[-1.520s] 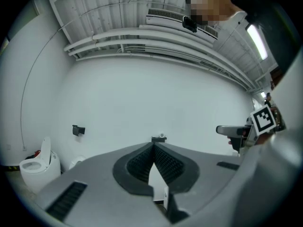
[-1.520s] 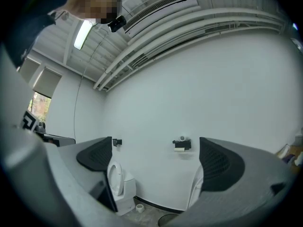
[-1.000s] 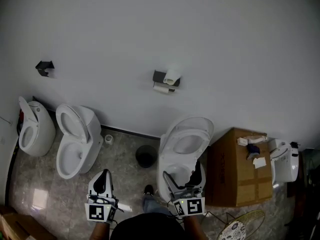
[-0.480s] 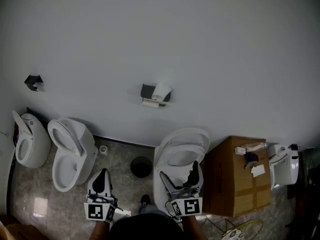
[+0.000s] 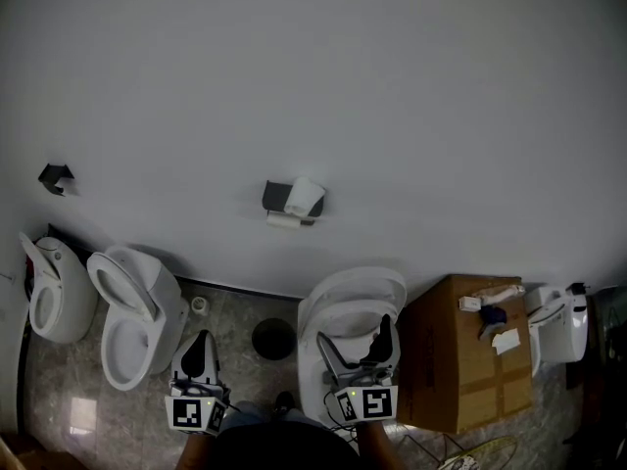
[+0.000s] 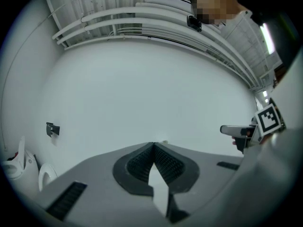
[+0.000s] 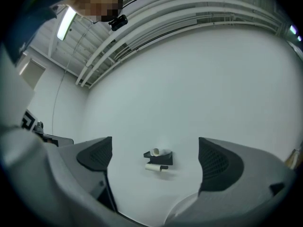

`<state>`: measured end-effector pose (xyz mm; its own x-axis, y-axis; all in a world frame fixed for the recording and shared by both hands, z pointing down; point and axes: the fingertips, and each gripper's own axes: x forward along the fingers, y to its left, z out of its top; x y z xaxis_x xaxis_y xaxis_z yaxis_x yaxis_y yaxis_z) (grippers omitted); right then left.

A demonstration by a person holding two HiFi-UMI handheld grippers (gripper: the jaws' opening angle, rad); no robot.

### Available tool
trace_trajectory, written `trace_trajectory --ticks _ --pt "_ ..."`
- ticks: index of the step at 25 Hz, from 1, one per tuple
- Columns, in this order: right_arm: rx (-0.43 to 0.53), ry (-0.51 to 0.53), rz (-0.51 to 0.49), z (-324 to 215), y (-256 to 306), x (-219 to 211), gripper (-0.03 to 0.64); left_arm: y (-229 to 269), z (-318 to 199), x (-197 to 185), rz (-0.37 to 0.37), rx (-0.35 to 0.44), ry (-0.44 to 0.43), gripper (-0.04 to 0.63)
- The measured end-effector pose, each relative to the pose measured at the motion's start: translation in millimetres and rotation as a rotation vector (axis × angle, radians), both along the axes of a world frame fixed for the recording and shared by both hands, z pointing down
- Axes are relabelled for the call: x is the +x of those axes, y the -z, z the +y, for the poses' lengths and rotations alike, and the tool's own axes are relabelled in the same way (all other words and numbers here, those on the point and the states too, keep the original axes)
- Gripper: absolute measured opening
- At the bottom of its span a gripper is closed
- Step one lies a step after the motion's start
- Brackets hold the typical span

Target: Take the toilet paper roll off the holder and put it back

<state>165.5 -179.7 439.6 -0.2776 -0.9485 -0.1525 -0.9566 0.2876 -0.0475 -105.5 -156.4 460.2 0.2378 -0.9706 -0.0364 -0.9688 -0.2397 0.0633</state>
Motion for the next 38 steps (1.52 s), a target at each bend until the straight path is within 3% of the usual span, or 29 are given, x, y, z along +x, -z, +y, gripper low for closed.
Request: trace_trajectory --ticks 4,12,17,22,25,38 --pt "-0.016 -0.016 0.001 -15 -5 1 0.555 18 -20 5 0.033 0.044 -0.011 0.003" --pt "-0.023 -0.043 0.022 -39 -9 -13 0.555 -2 -45 -6 0.016 -0.025 -0.053 0.003" --pt "-0.03 -0.058 0.023 -56 -14 -22 0.555 15 -60 -7 0.046 0.035 -0.076 0.003" --pt "-0.023 -0.057 0.04 -71 -15 -32 0.555 -11 -63 -11 0.041 -0.041 -0.102 0.003" --pt "-0.014 -0.057 0.048 -82 -13 -37 0.555 -5 -67 -11 0.044 -0.024 -0.115 0.003" --pt "-0.036 -0.019 0.073 -130 -32 -61 0.555 -27 -70 -35 0.037 -0.088 -0.098 0.003"
